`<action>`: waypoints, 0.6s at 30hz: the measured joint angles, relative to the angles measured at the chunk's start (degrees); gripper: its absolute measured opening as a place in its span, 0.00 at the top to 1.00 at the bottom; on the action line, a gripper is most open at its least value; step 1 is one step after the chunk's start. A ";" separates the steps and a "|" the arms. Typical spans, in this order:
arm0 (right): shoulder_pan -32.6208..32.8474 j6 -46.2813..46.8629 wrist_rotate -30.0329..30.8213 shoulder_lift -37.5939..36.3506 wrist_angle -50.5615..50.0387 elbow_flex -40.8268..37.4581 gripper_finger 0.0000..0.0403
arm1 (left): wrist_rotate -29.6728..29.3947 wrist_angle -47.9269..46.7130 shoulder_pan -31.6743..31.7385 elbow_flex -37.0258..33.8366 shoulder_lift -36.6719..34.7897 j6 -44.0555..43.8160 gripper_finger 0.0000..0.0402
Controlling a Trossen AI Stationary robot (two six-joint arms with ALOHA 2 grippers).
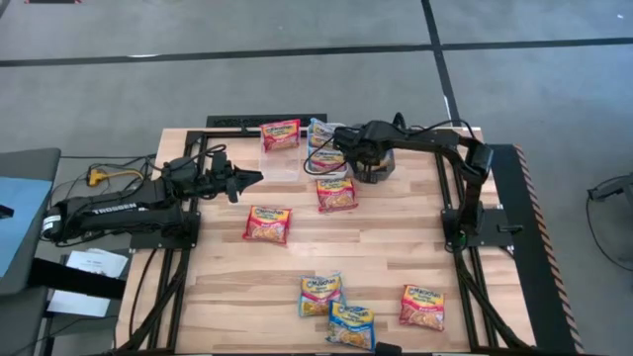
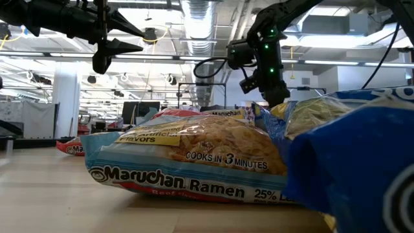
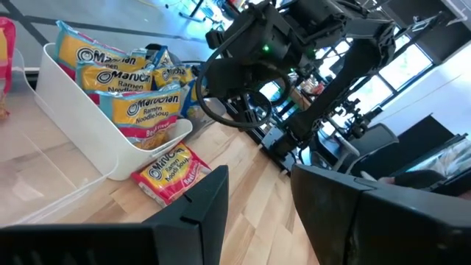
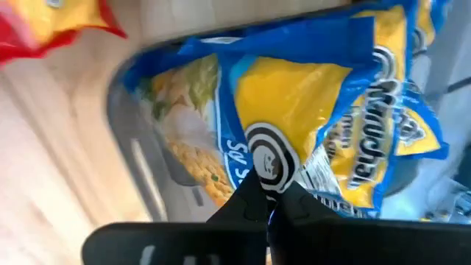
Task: Sort Maruchan noodles
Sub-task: Put the blue noodle pack into the black bin
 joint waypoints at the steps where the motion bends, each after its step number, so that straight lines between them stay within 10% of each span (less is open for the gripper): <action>1: 0.10 0.20 -0.04 0.00 0.09 0.00 0.98 | 0.02 0.00 0.00 0.00 0.02 0.00 0.66; 18: -1.27 7.58 -0.10 0.00 -3.10 0.00 0.76 | 1.07 -1.55 0.00 0.00 0.00 0.00 0.66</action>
